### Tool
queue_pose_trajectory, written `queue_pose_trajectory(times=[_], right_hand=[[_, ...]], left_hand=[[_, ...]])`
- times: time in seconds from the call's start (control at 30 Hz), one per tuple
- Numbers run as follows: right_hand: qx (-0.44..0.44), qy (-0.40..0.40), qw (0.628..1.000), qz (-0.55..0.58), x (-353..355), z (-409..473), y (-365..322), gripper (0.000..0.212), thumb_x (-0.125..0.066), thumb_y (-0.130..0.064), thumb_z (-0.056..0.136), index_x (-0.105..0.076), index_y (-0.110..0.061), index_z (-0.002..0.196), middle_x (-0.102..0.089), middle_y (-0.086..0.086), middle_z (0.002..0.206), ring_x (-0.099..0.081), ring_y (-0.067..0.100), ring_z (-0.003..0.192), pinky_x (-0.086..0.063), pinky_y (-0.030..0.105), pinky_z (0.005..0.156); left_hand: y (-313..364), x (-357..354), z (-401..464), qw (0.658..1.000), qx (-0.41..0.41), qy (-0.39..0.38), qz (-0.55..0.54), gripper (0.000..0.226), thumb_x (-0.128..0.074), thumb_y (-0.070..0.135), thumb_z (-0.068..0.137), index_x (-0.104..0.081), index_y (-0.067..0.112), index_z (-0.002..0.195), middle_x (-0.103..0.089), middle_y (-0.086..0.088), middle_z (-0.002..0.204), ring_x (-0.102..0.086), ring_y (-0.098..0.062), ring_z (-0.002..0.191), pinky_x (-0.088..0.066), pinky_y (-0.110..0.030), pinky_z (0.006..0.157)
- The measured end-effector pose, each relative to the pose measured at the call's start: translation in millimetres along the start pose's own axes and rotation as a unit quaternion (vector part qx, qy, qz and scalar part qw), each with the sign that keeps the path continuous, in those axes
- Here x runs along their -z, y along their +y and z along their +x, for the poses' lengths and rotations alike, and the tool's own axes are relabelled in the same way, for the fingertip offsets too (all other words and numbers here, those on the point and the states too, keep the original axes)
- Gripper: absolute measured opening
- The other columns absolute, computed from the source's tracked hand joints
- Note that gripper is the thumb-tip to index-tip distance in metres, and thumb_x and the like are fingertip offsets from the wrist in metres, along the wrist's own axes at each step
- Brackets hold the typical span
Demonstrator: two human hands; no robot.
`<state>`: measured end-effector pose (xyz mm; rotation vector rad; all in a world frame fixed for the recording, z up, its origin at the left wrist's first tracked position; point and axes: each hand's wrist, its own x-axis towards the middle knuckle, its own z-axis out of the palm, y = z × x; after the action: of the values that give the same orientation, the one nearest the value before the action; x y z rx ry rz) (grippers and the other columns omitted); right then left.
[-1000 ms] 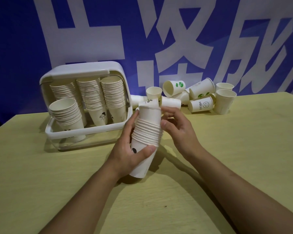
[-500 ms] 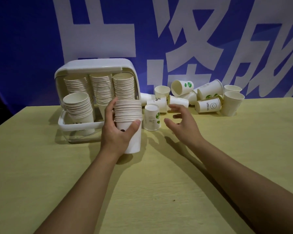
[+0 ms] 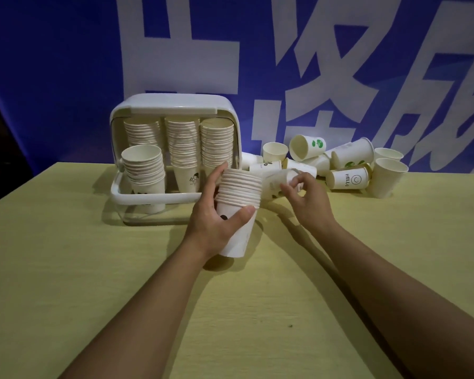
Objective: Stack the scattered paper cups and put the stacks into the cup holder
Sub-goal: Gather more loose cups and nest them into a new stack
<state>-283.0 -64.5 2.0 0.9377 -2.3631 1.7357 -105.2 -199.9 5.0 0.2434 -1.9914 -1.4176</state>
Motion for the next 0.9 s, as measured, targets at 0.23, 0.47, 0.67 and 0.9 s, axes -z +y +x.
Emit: queue_pose_trajectory(times=[0.23, 0.47, 0.67, 0.9], right_hand=[[-0.018, 0.033, 0.959, 0.281, 36.4, -29.2, -24.1, 0.046, -0.068, -0.008, 0.091, -0.043, -0.032, 0.121, -0.049, 0.003, 0.127, -0.069, 0.017, 0.103, -0.061, 0.035, 0.083], [0.014, -0.028, 0.969, 0.247, 24.3, -39.9, -33.4, 0.016, -0.069, -0.025, 0.088, -0.066, -0.029, 0.103, -0.065, -0.005, 0.11, -0.067, 0.024, 0.097, -0.06, 0.041, 0.081], [-0.017, -0.047, 0.959, 0.28, 13.7, -41.4, -30.3, 0.044, -0.074, -0.024, 0.088, -0.054, -0.039, 0.125, -0.058, 0.005, 0.11, -0.065, 0.017, 0.098, -0.058, 0.04, 0.082], [-0.051, -0.089, 0.948, 0.301, 15.1, -40.3, -27.7, 0.048, -0.07, -0.03, 0.081, -0.059, -0.042, 0.126, -0.055, 0.007, 0.119, -0.062, 0.029, 0.11, -0.058, 0.046, 0.089]], left_hand=[[3.9, -11.1, -8.0, 0.987, 0.036, -0.157, -0.003, 0.087, -0.076, 0.054, 0.061, -0.035, 0.065, 0.138, -0.056, 0.018, 0.128, -0.063, 0.002, 0.104, -0.056, -0.024, 0.08], [6.9, -15.6, -12.2, 0.981, 0.023, -0.19, 0.018, 0.096, -0.076, 0.056, 0.065, -0.024, 0.067, 0.146, -0.046, 0.024, 0.143, -0.058, 0.002, 0.119, -0.054, -0.035, 0.098], [7.1, -17.6, -12.8, 0.983, 0.027, -0.178, 0.022, 0.1, -0.076, 0.057, 0.065, -0.019, 0.068, 0.146, -0.047, 0.018, 0.142, -0.061, -0.002, 0.115, -0.056, -0.044, 0.097], [8.5, -14.7, -11.8, 0.987, 0.037, -0.154, 0.025, 0.091, -0.075, 0.059, 0.061, -0.025, 0.073, 0.136, -0.055, 0.011, 0.129, -0.066, -0.009, 0.106, -0.058, -0.049, 0.093]])
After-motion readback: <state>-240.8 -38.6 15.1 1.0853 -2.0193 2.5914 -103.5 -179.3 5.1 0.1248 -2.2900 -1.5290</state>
